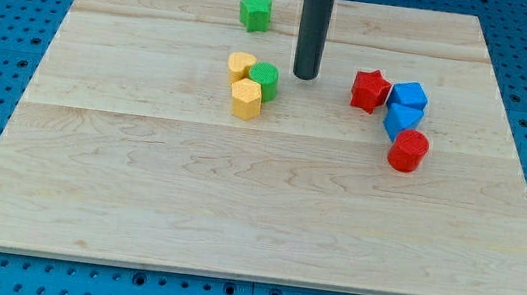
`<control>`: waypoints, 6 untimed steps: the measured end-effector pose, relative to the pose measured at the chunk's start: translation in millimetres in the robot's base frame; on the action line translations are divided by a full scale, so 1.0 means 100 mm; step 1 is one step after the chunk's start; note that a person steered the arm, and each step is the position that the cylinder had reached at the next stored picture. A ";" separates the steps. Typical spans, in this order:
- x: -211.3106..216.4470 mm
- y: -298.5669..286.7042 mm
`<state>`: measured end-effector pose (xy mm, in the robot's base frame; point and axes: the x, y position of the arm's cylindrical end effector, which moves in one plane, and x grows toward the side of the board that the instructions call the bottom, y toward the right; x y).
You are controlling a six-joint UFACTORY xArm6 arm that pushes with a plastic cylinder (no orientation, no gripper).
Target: Slightly move the blue cube into the triangle
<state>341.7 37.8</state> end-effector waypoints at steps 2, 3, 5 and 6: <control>-0.59 0.05; -0.56 0.68; 0.30 1.34; 0.36 1.12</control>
